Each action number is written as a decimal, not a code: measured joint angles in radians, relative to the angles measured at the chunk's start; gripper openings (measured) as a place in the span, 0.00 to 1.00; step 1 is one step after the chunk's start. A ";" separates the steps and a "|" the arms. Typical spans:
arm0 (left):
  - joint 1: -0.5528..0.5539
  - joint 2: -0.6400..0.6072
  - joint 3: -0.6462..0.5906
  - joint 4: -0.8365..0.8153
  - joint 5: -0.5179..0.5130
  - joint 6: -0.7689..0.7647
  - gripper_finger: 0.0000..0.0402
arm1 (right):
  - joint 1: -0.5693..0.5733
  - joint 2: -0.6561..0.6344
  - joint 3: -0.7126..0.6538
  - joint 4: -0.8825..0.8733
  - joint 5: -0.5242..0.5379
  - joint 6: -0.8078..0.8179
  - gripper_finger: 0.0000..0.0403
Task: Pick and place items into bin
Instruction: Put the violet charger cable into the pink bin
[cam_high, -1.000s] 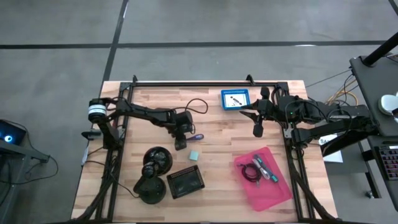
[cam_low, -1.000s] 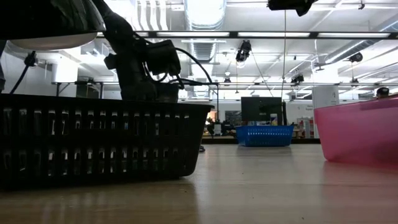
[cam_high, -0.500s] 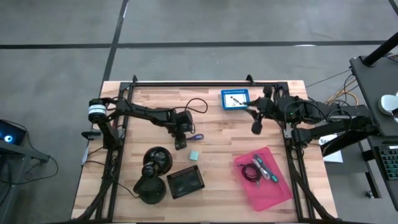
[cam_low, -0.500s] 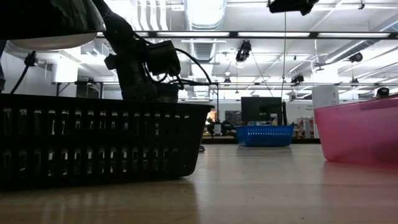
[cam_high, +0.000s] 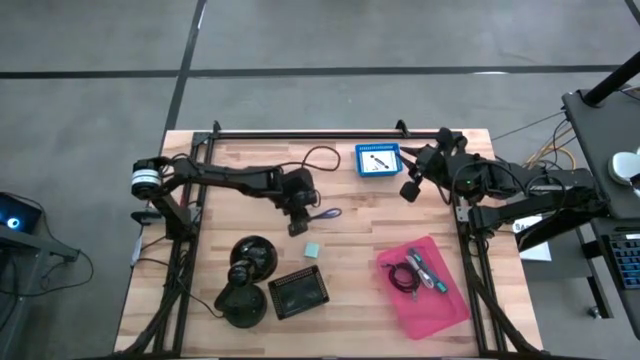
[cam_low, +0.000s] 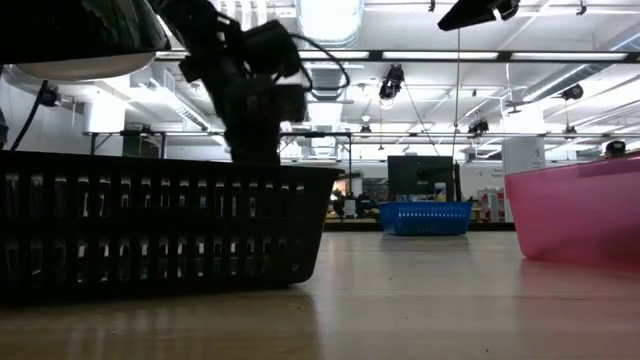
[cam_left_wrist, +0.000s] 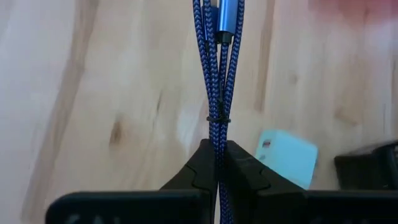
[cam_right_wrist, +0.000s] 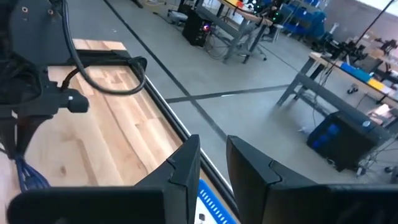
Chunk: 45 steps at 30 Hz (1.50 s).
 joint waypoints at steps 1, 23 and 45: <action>0.000 0.000 0.010 0.006 0.000 0.000 0.00 | 0.000 -0.001 0.000 0.000 0.000 0.002 0.17; 0.020 -0.010 0.144 0.289 -0.017 -0.001 0.01 | -0.001 -0.039 -0.012 0.023 -0.477 0.101 0.17; 0.057 -0.010 0.126 0.748 -0.081 -0.073 0.01 | -0.077 0.004 -0.016 0.145 -0.415 0.208 0.58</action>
